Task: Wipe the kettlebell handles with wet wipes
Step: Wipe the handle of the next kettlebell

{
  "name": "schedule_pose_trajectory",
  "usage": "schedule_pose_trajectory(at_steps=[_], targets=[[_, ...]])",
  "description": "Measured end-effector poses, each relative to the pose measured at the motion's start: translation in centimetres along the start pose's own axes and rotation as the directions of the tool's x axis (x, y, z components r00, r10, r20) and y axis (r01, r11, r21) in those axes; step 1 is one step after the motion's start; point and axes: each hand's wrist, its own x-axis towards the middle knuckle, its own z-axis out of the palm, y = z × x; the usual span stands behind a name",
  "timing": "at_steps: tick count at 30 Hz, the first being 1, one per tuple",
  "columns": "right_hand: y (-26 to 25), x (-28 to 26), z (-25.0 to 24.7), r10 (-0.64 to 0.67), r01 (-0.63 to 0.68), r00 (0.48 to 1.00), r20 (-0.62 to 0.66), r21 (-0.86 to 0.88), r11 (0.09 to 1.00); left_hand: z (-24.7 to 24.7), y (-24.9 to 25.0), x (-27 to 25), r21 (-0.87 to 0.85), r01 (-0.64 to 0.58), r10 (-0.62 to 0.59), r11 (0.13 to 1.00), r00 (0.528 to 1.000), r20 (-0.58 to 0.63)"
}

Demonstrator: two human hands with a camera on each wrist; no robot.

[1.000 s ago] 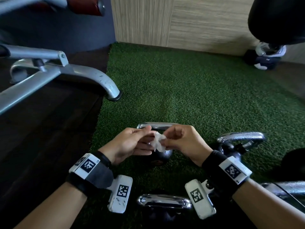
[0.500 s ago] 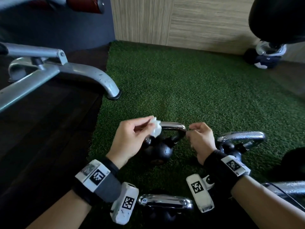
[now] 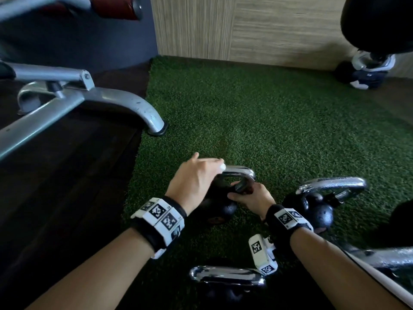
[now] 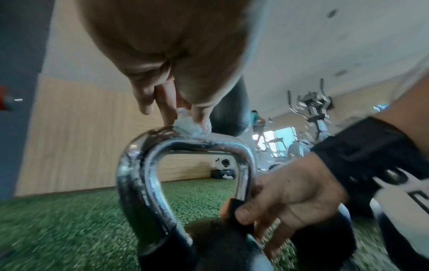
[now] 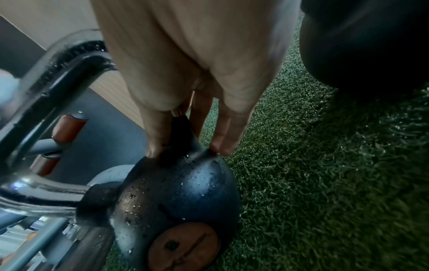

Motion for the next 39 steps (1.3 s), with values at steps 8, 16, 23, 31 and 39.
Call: schedule_pose_trajectory(at_steps=[8,16,23,31,39], targets=[[-0.6,-0.5,-0.3,-0.020,0.020,1.000,-0.010,-0.036,0.999,-0.1,-1.0,-1.8,-0.171,0.075,-0.081,0.982,0.996,-0.027],[-0.7,-0.6,-0.4,-0.056,0.055,0.998,-0.008,-0.077,0.996,0.9,-3.1,-2.9,-0.492,0.277,-0.398,0.826,0.904,-0.159],[-0.8,-0.9,-0.3,-0.071,0.069,0.997,-0.021,-0.087,0.994,2.7,-5.9,-5.7,-0.579,0.409,-0.565,0.705,0.818,-0.110],[-0.1,-0.5,0.0,-0.045,0.045,0.999,-0.009,-0.020,0.999,4.4,-5.8,-7.7,-0.681,0.492,-0.656,0.542,0.754,0.023],[0.1,-0.6,0.0,-0.079,0.079,0.997,-0.009,-0.023,0.997,6.1,-4.7,-8.7,-0.502,0.617,-0.647,0.606,0.750,0.140]])
